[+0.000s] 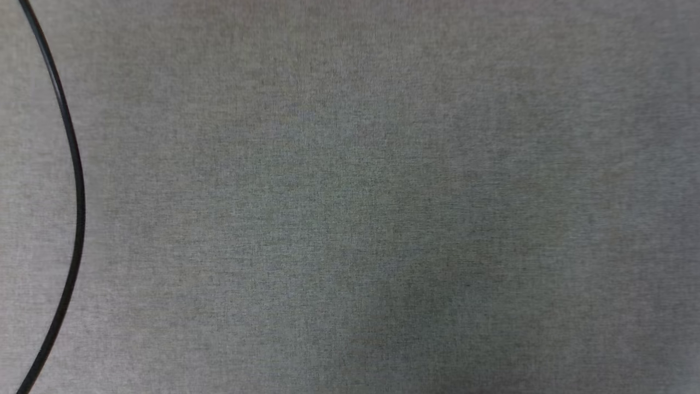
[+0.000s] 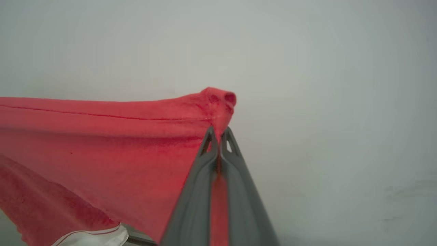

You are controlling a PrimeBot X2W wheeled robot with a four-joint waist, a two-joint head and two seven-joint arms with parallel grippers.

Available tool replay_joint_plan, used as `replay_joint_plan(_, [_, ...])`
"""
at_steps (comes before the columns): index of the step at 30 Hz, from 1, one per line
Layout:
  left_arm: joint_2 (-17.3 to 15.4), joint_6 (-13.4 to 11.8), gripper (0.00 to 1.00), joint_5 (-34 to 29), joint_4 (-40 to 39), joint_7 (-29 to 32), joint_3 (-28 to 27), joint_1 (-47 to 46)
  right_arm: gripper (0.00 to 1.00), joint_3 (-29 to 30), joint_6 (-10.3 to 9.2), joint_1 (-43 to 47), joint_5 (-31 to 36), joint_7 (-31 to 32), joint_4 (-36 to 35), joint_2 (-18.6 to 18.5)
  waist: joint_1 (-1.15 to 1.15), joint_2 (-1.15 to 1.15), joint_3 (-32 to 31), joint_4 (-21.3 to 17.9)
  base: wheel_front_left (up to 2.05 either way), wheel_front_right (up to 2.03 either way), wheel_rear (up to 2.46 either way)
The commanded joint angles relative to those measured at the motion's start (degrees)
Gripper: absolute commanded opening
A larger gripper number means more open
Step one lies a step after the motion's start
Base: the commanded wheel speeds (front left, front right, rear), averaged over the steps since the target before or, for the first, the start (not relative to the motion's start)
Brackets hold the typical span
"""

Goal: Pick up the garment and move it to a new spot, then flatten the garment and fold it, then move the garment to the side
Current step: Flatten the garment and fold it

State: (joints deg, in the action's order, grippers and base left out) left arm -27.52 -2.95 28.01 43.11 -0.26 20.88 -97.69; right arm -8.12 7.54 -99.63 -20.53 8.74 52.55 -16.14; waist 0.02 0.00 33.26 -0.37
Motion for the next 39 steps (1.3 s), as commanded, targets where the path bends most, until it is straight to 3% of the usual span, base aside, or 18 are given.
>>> replay_joint_plan(1, [0.27, 0.51, 0.00, 0.81, 1.22, -0.87, -0.46, -0.09, 0.00, -0.14, -0.10, -0.58, 0.32, -0.85, 0.89, 0.46, -0.02, 0.00, 2.11, 0.41, 0.00, 0.00, 0.00])
replay_joint_plan(13, [5.48, 6.08, 0.00, 8.42, 11.12, -6.22, -3.39, 8.35, 0.00, -5.52, -0.09, 6.95, -4.55, -2.53, 4.06, 0.24, -0.02, 0.00, 2.74, 2.09, 0.00, 0.00, 0.00])
replay_joint_plan(20, [6.40, 8.90, 0.00, 12.22, 12.93, -11.10, -4.69, 21.93, 0.00, -11.68, -0.09, 21.09, -11.49, -4.53, 0.58, -1.94, -0.02, 0.00, -1.38, 2.42, 0.00, 0.00, 0.00])
replay_joint_plan(26, [5.78, 9.67, 0.00, 14.09, 10.32, -13.36, -5.11, 36.91, 0.00, -15.40, -0.10, 35.70, -17.47, -6.72, -3.55, -4.26, -0.02, 0.00, -8.05, 2.04, 0.00, 0.00, 0.00])
replay_joint_plan(31, [4.51, 8.93, 0.00, 15.07, 4.87, -14.09, -5.61, 49.69, 0.00, -17.20, -0.11, 46.68, -20.85, -8.20, -7.03, -6.05, -0.02, 0.00, -13.78, 1.95, 0.00, 0.00, 0.00])
replay_joint_plan(39, [1.26, 3.69, 0.00, 17.43, -9.11, -10.82, -7.05, 69.59, 0.00, -16.22, -0.13, 61.83, -22.98, -8.67, -12.71, -9.04, -0.02, 0.00, -21.42, 2.25, 0.00, 0.00, 0.00])
